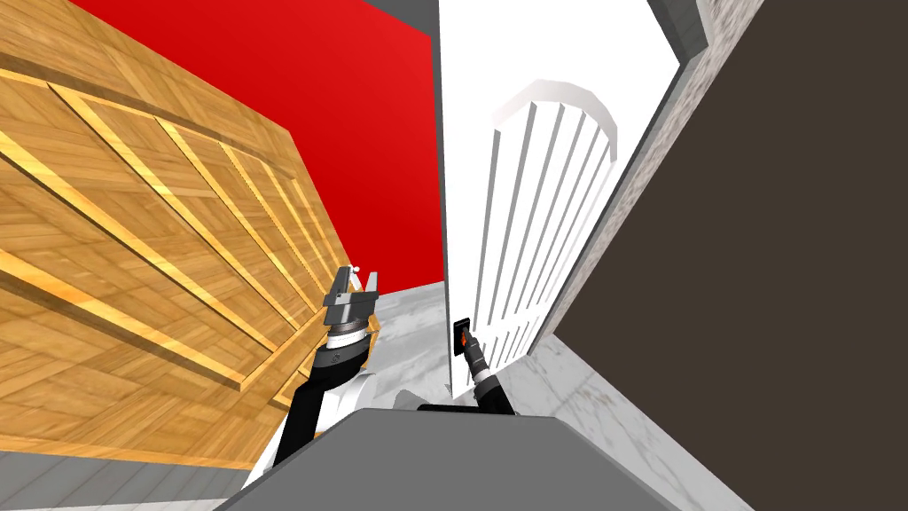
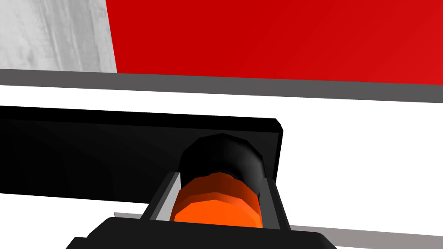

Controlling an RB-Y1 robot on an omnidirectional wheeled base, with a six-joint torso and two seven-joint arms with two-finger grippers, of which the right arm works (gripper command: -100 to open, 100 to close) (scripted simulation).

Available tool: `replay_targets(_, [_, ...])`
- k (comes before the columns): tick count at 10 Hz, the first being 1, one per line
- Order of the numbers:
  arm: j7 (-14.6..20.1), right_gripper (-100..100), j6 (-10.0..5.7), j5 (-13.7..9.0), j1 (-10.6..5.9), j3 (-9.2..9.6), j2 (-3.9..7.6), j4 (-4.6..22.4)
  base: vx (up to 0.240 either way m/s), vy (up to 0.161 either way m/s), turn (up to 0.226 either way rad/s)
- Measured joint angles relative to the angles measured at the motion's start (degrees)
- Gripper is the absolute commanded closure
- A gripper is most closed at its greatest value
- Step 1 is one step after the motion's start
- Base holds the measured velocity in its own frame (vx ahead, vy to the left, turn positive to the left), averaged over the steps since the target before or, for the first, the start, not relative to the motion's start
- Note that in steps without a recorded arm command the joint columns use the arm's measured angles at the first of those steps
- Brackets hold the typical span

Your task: Push the door open

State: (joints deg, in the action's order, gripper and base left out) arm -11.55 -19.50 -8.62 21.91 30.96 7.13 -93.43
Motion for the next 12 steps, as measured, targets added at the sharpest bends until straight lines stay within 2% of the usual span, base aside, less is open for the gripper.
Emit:
replay_targets(3, [0.1, 100, 0.6, -0.1, -0.35, -0.93, -0.06, 1.0, 0.136, 0.098, -0.068])
replay_targets(8, [-0.1, 100, 1.87, -0.2, -2.09, -4.26, -0.81, 1.6, 0.153, 0.123, -0.06])
replay_targets(12, [-0.3, 100, 1.47, -0.2, -3.91, -6.75, -2.02, 3.5, 0.082, 0.09, -0.06])
